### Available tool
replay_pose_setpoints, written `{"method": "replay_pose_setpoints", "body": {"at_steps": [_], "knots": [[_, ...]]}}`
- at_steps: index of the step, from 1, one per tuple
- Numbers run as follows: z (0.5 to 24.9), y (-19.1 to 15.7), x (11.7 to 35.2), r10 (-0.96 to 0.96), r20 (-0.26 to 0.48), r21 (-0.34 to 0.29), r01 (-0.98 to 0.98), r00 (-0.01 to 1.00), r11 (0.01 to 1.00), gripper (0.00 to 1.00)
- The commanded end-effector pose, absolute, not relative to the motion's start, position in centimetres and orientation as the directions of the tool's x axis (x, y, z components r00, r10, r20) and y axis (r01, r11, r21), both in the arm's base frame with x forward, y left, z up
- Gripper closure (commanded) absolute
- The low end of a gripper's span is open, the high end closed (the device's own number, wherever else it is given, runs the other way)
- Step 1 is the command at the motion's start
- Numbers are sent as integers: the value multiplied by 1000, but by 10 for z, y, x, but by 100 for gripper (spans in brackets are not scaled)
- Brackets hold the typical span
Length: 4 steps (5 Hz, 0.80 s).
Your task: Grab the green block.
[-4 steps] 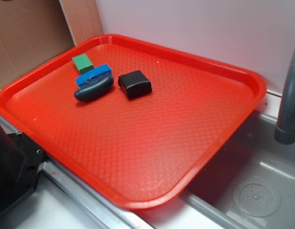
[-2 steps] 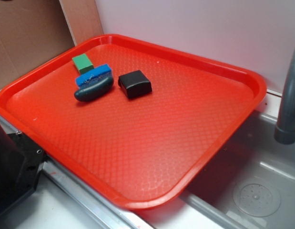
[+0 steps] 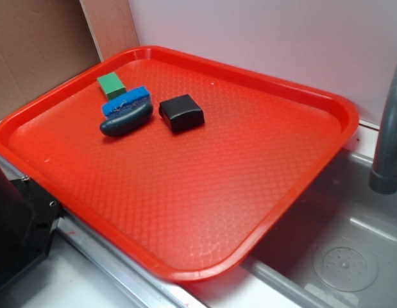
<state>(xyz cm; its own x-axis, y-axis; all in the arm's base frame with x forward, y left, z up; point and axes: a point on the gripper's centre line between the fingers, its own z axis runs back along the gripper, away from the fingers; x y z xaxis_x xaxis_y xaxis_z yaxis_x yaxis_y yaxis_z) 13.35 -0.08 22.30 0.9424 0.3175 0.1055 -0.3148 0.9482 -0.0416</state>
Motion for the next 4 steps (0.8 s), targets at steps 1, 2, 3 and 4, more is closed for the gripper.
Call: {"method": "replay_pose_setpoints", "body": {"at_steps": [1, 2, 3, 4], "knots": [[195, 52, 173, 707, 176, -55, -710, 685, 702, 0], [178, 73, 166, 842, 211, -108, -844, 497, 526, 0], [154, 93, 175, 913, 213, -155, -910, 348, 383, 0], [128, 115, 196, 941, 229, -145, -948, 247, 284, 0]]}}
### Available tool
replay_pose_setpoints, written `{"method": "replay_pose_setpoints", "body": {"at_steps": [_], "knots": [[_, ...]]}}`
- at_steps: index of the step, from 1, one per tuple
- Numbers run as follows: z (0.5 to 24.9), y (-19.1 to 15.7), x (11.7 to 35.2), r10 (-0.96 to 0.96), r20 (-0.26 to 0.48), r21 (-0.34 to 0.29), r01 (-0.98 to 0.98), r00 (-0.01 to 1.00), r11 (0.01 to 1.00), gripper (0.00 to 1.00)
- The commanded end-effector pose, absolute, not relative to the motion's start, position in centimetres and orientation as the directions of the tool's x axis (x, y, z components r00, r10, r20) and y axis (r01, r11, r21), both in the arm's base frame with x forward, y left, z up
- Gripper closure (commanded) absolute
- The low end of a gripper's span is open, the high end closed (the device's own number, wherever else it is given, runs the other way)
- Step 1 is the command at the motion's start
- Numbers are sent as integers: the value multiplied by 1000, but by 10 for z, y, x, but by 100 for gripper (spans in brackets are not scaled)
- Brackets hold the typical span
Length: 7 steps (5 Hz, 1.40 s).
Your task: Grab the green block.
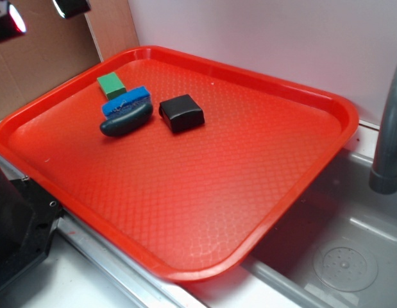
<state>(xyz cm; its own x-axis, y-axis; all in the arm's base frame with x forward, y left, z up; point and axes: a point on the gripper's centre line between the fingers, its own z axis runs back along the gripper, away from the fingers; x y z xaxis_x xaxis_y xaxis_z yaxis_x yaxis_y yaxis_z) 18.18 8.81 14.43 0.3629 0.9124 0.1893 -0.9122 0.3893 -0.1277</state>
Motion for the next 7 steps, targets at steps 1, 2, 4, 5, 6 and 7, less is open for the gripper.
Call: {"method": "replay_pose_setpoints", "body": {"at_steps": [1, 2, 4, 5, 6, 7], "knots": [[105, 132, 216, 950, 247, -127, -965, 192, 228, 0], [85, 148, 233, 951, 287, -118, -981, 116, 155, 0], [50, 165, 254, 937, 336, -74, -989, 97, 129, 0], [38, 166, 256, 936, 331, -60, -987, 121, 149, 0], [34, 166, 257, 940, 324, -68, -988, 112, 141, 100], [36, 165, 258, 941, 320, -76, -988, 106, 137, 100]]}}
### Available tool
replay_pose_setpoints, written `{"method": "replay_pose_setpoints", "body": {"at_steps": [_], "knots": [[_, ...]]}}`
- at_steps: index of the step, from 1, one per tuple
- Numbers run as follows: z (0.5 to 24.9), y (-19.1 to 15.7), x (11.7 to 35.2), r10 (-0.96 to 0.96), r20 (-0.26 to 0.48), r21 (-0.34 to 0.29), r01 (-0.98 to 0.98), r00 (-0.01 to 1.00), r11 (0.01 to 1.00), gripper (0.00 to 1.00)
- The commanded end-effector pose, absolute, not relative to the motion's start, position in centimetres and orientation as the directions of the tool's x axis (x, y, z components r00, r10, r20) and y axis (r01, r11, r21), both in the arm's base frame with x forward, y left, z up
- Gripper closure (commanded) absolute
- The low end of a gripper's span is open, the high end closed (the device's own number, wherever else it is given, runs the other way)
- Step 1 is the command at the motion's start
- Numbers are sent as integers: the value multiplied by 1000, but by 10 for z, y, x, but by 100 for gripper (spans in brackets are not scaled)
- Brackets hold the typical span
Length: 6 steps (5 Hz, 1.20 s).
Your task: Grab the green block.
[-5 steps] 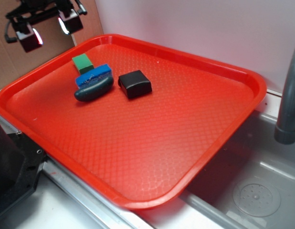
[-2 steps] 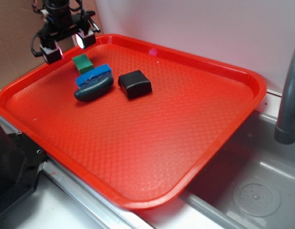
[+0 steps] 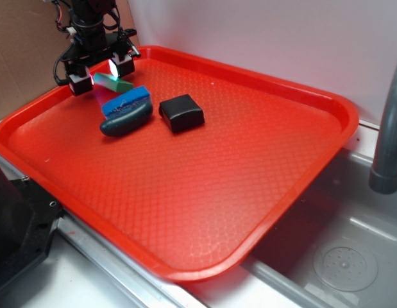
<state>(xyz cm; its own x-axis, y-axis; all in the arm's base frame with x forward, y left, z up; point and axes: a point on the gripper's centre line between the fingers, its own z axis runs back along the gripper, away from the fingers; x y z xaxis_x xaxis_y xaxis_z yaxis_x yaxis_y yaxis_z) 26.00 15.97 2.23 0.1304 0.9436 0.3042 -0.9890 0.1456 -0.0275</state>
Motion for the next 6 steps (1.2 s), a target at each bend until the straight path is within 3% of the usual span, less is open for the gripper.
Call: {"method": "replay_pose_setpoints", "body": {"at_steps": [1, 2, 4, 6], "knots": [[39, 163, 258, 938, 325, -75, -985, 124, 156, 100], [62, 155, 255, 908, 337, -64, -956, 248, 285, 100], [129, 120, 236, 781, 273, -1, -811, 562, 585, 100], [185, 31, 210, 428, 113, 15, -433, 896, 901, 100]]}}
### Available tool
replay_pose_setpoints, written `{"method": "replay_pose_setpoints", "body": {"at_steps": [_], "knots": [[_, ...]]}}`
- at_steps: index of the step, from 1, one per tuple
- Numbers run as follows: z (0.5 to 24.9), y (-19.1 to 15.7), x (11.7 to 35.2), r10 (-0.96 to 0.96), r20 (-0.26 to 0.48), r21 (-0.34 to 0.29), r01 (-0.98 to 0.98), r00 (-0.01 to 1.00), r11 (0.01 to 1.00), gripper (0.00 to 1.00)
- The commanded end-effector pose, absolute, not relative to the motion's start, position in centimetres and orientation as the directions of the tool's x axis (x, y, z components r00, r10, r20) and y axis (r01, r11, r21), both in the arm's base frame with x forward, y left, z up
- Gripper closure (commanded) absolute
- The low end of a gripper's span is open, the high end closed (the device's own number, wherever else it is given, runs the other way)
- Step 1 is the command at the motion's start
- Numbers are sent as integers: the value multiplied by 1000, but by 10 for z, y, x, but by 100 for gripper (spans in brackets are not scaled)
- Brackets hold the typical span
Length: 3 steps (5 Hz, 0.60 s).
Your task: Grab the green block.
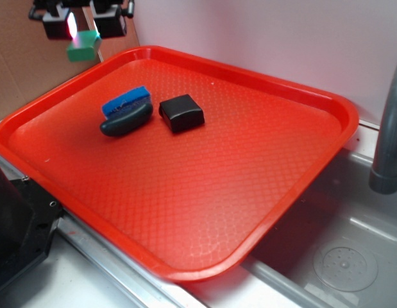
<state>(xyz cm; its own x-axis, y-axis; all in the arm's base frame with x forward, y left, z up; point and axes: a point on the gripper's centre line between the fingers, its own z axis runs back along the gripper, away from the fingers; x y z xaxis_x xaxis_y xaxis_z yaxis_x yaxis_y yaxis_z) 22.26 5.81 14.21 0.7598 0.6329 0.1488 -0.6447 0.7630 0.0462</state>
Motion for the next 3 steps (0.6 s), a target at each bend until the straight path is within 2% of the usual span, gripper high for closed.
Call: {"method": "replay_pose_setpoints", "body": {"at_steps": [1, 2, 3], "knots": [[200, 1, 196, 300, 85, -18, -300, 950, 954, 100], [205, -19, 191, 199, 57, 10, -200, 978, 980, 100], [205, -13, 193, 223, 49, -5, -223, 974, 975, 100]]}}
